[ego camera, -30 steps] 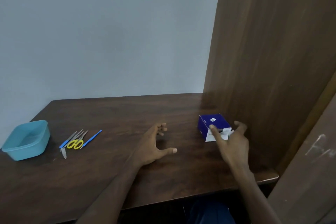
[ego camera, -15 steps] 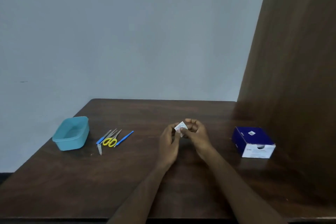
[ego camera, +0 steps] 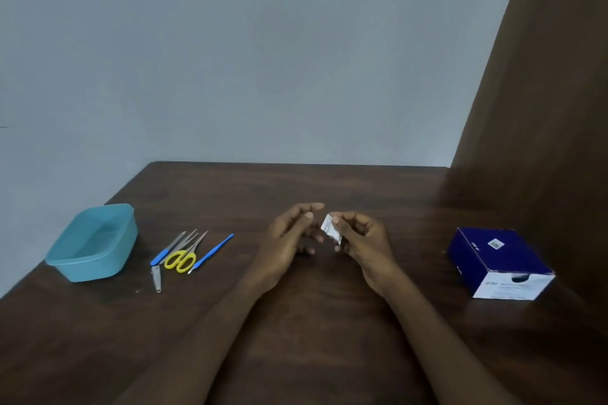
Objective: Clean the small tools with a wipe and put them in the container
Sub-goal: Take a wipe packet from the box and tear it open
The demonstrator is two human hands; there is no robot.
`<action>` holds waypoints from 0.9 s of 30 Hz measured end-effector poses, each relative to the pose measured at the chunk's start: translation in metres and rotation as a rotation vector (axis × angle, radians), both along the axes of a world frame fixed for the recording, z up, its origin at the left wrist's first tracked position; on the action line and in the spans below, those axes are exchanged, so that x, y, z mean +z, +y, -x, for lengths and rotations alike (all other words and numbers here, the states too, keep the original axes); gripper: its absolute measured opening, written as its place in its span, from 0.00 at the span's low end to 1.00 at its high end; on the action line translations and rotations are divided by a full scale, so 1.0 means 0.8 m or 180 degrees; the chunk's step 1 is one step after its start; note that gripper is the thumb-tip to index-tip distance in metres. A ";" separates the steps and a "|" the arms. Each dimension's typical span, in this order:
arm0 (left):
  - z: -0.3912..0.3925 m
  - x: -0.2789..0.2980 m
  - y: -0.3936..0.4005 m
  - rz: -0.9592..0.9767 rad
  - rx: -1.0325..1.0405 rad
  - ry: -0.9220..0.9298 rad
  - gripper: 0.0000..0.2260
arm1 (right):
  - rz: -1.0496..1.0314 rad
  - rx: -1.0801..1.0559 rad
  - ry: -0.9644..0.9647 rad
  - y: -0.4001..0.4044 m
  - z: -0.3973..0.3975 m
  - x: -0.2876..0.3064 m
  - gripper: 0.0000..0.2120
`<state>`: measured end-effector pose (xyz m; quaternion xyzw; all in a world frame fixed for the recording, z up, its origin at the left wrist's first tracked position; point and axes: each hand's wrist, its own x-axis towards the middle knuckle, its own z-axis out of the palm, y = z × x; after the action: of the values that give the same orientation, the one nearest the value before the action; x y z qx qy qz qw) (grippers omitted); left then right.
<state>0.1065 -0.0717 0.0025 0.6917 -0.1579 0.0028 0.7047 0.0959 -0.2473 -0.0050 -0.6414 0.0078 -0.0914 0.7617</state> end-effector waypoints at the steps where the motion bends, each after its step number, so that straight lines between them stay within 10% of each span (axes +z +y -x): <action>1: -0.002 -0.001 0.001 0.0012 -0.0103 -0.0024 0.15 | -0.0030 -0.0002 0.0004 0.001 -0.002 0.000 0.03; 12: -0.036 -0.017 0.001 -0.0598 0.0519 -0.0719 0.03 | -0.0455 0.0140 0.0155 0.008 -0.008 0.000 0.12; 22: -0.033 -0.012 0.005 -0.0403 0.0360 -0.0508 0.04 | 0.2487 -0.1047 -0.1589 -0.007 0.006 0.000 0.09; 27: -0.032 -0.011 0.004 -0.0439 0.0347 -0.0514 0.04 | 0.2693 -0.1237 -0.1875 -0.010 0.007 0.000 0.07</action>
<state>0.1320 -0.0687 -0.0066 0.7436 -0.1761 0.0859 0.6393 0.0905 -0.2549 -0.0048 -0.8257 -0.1247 -0.4011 0.3766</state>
